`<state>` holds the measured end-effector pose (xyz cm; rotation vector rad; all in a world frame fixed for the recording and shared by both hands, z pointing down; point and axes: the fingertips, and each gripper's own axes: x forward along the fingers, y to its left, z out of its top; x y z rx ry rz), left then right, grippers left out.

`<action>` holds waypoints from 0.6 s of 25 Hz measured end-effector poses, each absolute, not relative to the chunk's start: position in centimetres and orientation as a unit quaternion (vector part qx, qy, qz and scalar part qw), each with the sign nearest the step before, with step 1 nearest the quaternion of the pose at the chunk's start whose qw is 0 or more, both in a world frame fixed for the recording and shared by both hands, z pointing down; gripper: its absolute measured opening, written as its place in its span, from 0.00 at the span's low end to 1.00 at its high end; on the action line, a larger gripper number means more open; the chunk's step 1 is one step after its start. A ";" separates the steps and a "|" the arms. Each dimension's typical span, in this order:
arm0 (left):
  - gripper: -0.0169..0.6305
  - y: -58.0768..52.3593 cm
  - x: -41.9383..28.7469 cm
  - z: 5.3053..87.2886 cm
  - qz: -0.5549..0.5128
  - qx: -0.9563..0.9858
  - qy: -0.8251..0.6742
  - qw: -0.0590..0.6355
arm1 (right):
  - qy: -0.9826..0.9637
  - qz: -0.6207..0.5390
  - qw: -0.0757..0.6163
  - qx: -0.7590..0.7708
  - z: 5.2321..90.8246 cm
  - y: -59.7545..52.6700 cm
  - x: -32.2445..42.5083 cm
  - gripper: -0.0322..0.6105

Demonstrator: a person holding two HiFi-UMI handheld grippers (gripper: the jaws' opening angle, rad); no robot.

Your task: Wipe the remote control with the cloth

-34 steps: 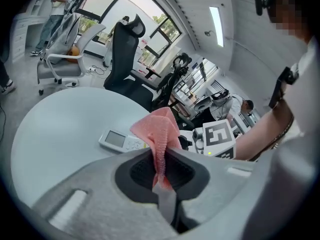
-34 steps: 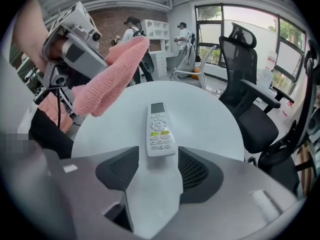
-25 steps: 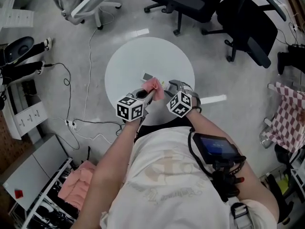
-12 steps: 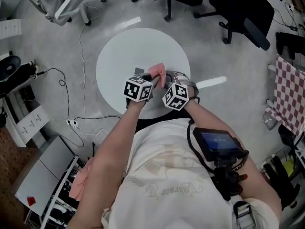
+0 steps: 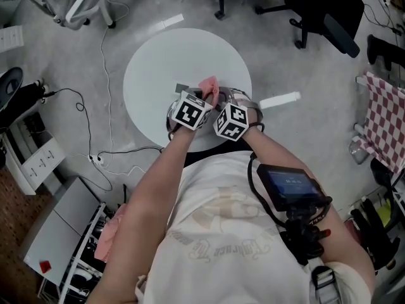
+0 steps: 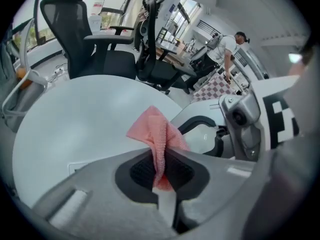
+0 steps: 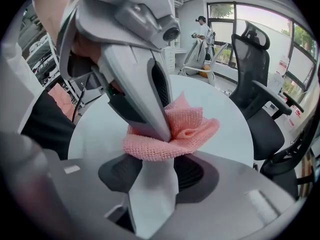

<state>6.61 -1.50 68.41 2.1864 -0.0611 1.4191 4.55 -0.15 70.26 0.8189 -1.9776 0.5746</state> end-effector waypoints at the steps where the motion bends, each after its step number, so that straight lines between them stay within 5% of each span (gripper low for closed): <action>1: 0.05 -1.5 6.5 68.4 0.528 0.810 -0.022 0.253 | -0.798 0.233 0.447 0.331 70.3 -0.1 4.6 0.37; 15: 0.06 -5.1 3.3 68.9 0.519 0.812 -0.069 0.257 | -0.802 0.231 0.441 0.330 70.3 -0.1 4.8 0.37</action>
